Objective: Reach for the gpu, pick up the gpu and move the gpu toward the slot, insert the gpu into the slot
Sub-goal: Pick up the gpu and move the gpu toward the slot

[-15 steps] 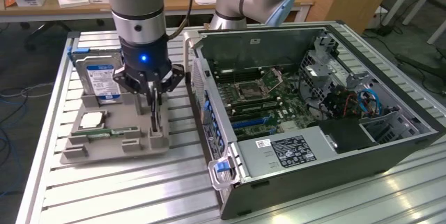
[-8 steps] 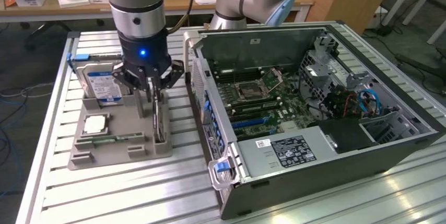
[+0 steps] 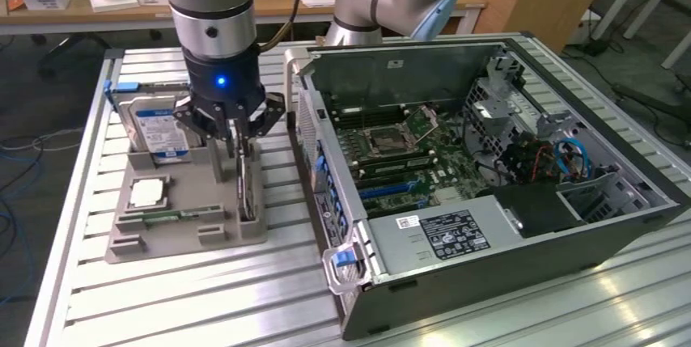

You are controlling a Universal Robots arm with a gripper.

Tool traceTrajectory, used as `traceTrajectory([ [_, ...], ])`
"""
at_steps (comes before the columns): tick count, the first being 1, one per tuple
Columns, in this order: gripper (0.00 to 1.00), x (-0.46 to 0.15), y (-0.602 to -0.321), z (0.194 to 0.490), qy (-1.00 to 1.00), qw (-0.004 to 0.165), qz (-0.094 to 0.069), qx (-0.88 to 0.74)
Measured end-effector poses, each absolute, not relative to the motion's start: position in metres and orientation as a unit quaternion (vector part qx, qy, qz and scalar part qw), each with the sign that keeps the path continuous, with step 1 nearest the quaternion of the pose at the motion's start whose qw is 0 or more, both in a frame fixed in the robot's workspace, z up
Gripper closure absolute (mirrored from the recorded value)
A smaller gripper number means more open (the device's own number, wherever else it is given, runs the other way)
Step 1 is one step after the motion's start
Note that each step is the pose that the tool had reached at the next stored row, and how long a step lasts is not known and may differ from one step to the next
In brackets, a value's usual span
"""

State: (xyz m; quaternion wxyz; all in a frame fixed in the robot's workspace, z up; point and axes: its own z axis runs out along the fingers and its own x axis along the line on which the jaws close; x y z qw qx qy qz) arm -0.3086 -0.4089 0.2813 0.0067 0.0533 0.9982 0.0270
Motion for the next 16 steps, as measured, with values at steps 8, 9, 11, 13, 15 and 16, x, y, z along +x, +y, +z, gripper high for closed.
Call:
traceTrajectory([
  [8, 0.73, -0.3086, -0.4089, 0.2813, 0.998, 0.007, 0.027, 0.053],
  [9, 0.73, -0.3086, -0.4089, 0.2813, 0.998, 0.007, 0.027, 0.053],
  [11, 0.73, -0.3086, -0.4089, 0.2813, 0.998, 0.007, 0.027, 0.053],
  [13, 0.73, -0.3086, -0.4089, 0.2813, 0.998, 0.007, 0.027, 0.053],
  [15, 0.72, -0.3086, -0.4089, 0.2813, 0.998, 0.007, 0.027, 0.053],
  [16, 0.66, -0.3086, -0.4089, 0.2813, 0.998, 0.007, 0.027, 0.053],
])
